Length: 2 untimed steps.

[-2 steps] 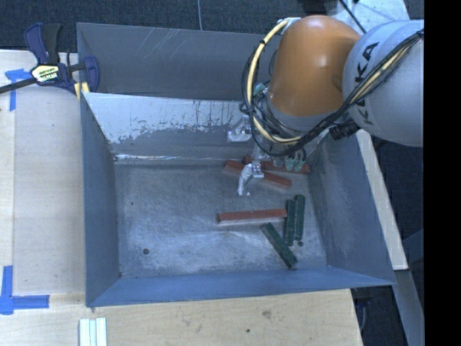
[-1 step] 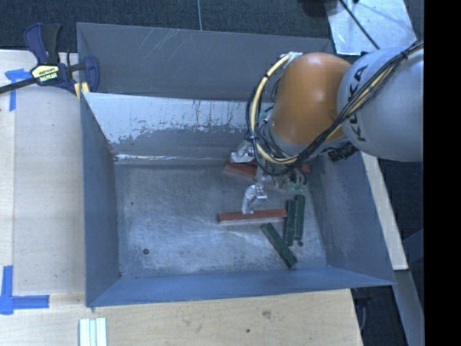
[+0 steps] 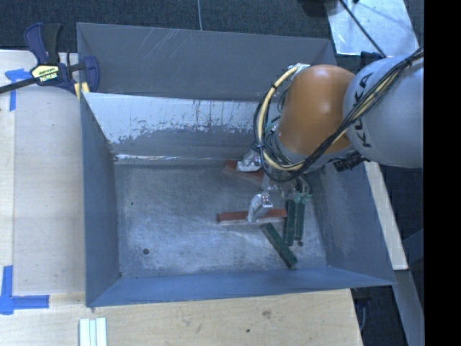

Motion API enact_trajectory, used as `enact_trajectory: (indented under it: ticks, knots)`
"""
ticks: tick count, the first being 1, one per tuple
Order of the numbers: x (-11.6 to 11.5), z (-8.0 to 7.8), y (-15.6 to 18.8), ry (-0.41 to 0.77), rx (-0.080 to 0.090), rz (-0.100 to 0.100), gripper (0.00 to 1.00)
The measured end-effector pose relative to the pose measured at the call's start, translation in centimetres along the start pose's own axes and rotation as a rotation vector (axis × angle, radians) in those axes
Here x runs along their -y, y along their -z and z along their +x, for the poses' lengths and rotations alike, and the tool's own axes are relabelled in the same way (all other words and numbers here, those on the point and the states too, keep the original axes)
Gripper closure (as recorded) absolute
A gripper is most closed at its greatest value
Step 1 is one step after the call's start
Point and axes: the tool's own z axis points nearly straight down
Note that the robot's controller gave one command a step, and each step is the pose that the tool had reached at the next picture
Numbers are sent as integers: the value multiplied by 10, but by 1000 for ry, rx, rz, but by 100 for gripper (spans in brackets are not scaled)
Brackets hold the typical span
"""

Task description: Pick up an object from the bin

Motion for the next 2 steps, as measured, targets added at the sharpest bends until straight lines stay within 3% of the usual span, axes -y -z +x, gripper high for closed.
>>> enact_trajectory:
  ticks: [1, 2]
  knots:
    - [25, -7, -4, -4, 4, 1, 0]
    - [27, 9, -36, -62, 6, 0, 0]
